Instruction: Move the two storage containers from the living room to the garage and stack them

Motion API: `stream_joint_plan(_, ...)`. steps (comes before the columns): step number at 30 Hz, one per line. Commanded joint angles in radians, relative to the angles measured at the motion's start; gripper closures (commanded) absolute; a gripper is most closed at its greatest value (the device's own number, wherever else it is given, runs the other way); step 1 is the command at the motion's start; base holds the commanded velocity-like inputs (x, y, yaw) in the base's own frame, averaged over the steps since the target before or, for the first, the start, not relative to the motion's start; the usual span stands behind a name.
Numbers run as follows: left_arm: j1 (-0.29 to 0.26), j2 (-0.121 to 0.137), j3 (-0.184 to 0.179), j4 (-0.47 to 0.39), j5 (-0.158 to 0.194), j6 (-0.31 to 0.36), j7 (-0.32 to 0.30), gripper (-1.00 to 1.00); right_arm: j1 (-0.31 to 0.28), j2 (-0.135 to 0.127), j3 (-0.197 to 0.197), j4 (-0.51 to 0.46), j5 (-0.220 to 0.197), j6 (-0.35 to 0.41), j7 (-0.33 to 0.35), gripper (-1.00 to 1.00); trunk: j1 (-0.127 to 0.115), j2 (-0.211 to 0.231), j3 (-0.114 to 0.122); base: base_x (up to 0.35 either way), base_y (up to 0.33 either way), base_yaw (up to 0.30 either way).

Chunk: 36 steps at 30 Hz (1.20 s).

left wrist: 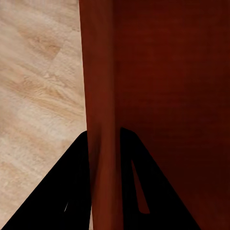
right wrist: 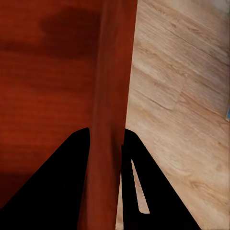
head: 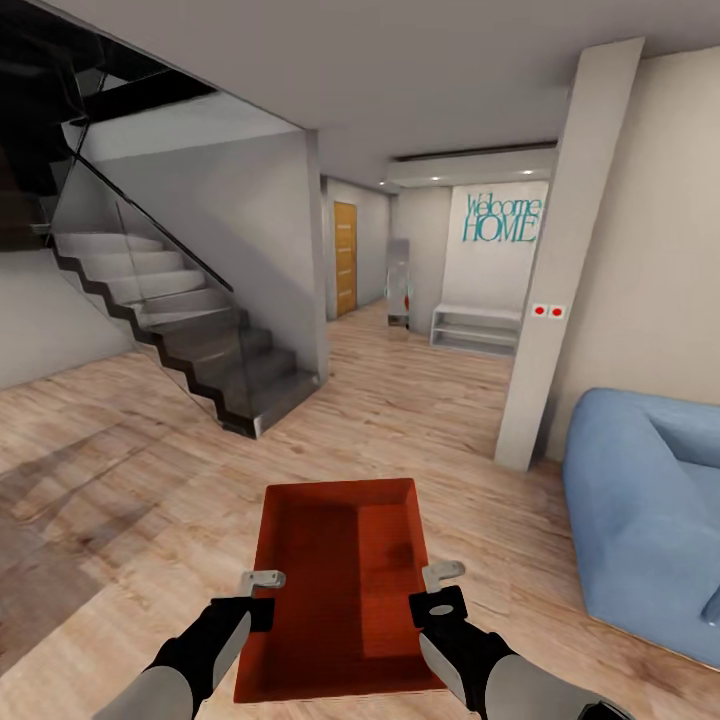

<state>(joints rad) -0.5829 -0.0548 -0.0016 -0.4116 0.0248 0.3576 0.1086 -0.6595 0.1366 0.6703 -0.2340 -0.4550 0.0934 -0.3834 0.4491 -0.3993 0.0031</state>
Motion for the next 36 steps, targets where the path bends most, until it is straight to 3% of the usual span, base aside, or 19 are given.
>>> stream_joint_plan(1,0.0,0.0,0.009,-0.001,-0.003,0.006,0.005,1.0,0.0,0.0,0.005,-0.026,-0.001,0.006,0.004,1.0,0.001,-0.001,0.0,0.322,0.0,0.0)
stream_joint_plan(10,0.0,0.0,0.009,-0.001,-0.003,0.006,0.005,1.0,0.0,0.0,0.005,-0.026,-0.001,0.006,0.004,1.0,0.001,-0.001,0.0,0.322,0.0,-0.017)
stream_joint_plan(23,0.0,0.0,0.009,-0.001,-0.003,0.006,0.005,1.0,0.0,0.0,0.005,-0.026,-0.001,0.006,0.004,1.0,0.001,-0.001,0.0,0.322,0.0,-0.156)
stream_joint_plan(36,0.0,-0.001,0.009,0.002,-0.003,0.006,0.005,1.0,0.0,0.0,0.005,-0.026,-0.001,0.006,0.004,1.0,0.001,-0.001,0.0,0.322,0.0,-0.004)
